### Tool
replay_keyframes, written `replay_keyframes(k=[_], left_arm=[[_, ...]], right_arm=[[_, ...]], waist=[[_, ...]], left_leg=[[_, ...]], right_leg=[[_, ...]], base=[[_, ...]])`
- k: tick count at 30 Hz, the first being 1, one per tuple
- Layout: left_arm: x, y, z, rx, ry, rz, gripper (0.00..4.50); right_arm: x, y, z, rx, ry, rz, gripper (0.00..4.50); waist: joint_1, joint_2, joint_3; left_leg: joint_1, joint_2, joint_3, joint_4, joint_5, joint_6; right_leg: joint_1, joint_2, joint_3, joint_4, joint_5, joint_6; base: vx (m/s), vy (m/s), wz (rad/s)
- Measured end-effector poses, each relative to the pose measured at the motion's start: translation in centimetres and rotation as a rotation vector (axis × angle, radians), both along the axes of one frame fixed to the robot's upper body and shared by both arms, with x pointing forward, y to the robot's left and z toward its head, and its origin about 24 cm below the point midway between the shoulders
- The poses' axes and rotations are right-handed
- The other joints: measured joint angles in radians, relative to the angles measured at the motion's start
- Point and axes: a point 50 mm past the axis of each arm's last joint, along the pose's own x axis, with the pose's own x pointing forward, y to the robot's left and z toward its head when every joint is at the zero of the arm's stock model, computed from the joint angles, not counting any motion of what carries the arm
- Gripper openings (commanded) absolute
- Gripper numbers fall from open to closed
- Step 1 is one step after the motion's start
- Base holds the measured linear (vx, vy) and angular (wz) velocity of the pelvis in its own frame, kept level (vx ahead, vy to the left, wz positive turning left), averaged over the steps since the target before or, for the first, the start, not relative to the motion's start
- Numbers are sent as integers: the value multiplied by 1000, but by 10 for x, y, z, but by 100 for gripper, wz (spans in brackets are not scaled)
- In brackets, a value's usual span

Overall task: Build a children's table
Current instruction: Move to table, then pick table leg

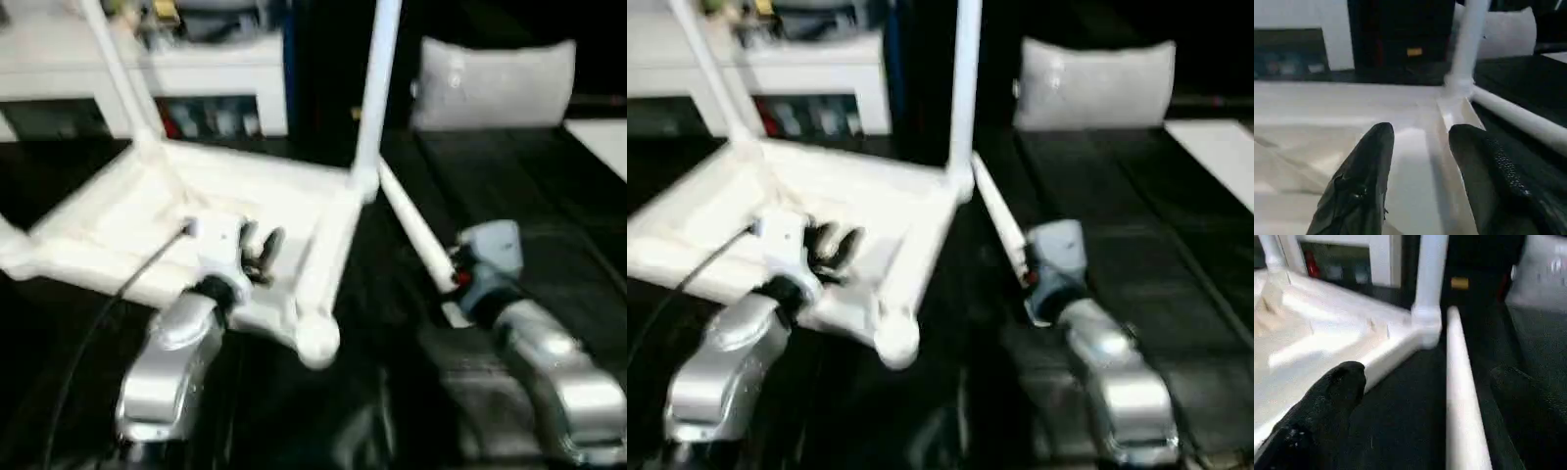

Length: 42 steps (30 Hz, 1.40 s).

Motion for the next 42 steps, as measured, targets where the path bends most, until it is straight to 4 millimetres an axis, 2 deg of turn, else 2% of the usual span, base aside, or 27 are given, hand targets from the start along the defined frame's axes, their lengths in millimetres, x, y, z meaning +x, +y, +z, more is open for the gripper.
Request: replay_keyframes(k=[1, 2, 4, 7, 9, 11, 13, 16, 18, 21, 25, 26, 27, 29, 32, 37, 42], left_arm=[[0, 3, 0, 12, 0, -4, 233], [0, 8, -1, 36, 7, -20, 233], [0, 14, -2, 52, 19, -42, 233], [1, 15, 4, 88, 26, -155, 233], [0, 13, 7, 112, 41, -263, 233], [-2, 10, 10, 141, 73, -399, 233], [-5, 5, 14, 136, 83, -483, 233], [-11, 0, 18, 172, 106, -629, 233], [-14, -4, 19, 196, 112, -687, 233], [-15, -4, 19, 198, 124, -700, 263], [-15, -6, 19, 193, 138, -713, 266], [-15, -6, 19, 193, 144, -714, 267], [-15, -5, 19, 195, 150, -717, 267], [-16, -4, 19, 204, 160, -728, 268], [-17, -3, 20, 210, 167, -732, 268], [-17, -3, 19, 209, 169, -735, 268], [-18, -5, 18, 210, 175, -747, 268]], right_arm=[[1, 2, 0, 1, 8, 5, 450], [4, 5, 2, 0, 22, 10, 450], [9, 5, 5, -4, 32, 0, 450], [23, -3, 5, -40, 108, -42, 450], [35, -5, 8, -50, 149, -65, 450], [50, -8, 12, -77, 222, -81, 450], [57, -11, 14, -96, 262, -79, 450], [68, -15, 7, -154, 370, -85, 450], [74, -23, 1, -204, 441, -115, 450], [77, -31, -5, -223, 497, -133, 450], [78, -34, -16, -238, 585, -114, 450], [78, -36, -19, -238, 608, -110, 431], [78, -37, -21, -240, 627, -108, 431], [78, -42, -24, -237, 665, -110, 403], [76, -44, -26, -231, 696, -107, 384], [74, -44, -28, -219, 731, -86, 328], [72, -53, -28, -214, 759, -87, 285]], waist=[[1, -6, -1], [5, -10, 0], [10, -8, 0], [22, -4, 3], [23, 1, 9], [21, 3, 23], [24, 4, 24], [24, 6, 24], [25, 6, 24], [27, 6, 24], [28, 6, 24], [29, 6, 24], [29, 5, 24], [31, 5, 24], [34, 5, 24], [38, 5, 24], [41, 5, 24]], left_leg=[[-2, 1, -1, 6, -3, 3], [-10, 0, 1, 9, -3, 4], [-15, -7, 4, 10, -3, 6], [-12, -6, 14, 3, -2, 14], [-2, -2, 26, -1, -1, 11], [12, -2, 36, -4, -1, 10], [14, -3, 42, -11, -1, 10], [14, -3, 55, -13, 0, 10], [10, -3, 62, -13, 0, 10], [5, 0, 67, -13, 10, 20], [2, 5, 75, -13, 12, 23], [1, 7, 79, -13, 12, 24], [1, 9, 82, -13, 11, 25], [-3, 11, 85, -13, 12, 26], [-8, 12, 89, -13, 14, 29], [-8, 15, 93, -13, 14, 29], [-8, 19, 99, -13, 14, 29]], right_leg=[[-5, -1, 0, 2, -1, 3], [-14, -4, 0, 2, 1, 5], [-18, -11, 1, 1, 1, 6], [-14, -14, 3, -10, 8, -4], [-8, -17, 3, -12, 13, -10], [-1, -28, 0, -9, 14, -9], [-3, -35, -1, -12, 12, -5], [-6, -42, -1, -12, 19, -2], [-12, -45, 1, -12, 27, -8], [-18, -45, 0, -12, 33, -8], [-21, -45, 0, -15, 33, -9], [-22, -45, 1, -15, 32, -9], [-23, -45, 1, -15, 32, -9], [-27, -45, 1, -15, 32, -9], [-34, -45, 1, -14, 32, -9], [-34, -45, 1, -13, 32, -9], [-34, -45, 2, -13, 32, -9]], base=[[102, 51, -9], [98, 74, -6], [52, 57, -1], [-1, 18, 0], [-86, 29, 0], [-89, 30, -5], [-81, 28, -8], [-18, 6, -1], [0, 0, 0], [0, 0, 0], [0, 0, 0], [0, 0, 0], [0, 0, 0], [0, 0, 0], [0, 0, 0], [0, 0, 0], [0, 0, 0]])
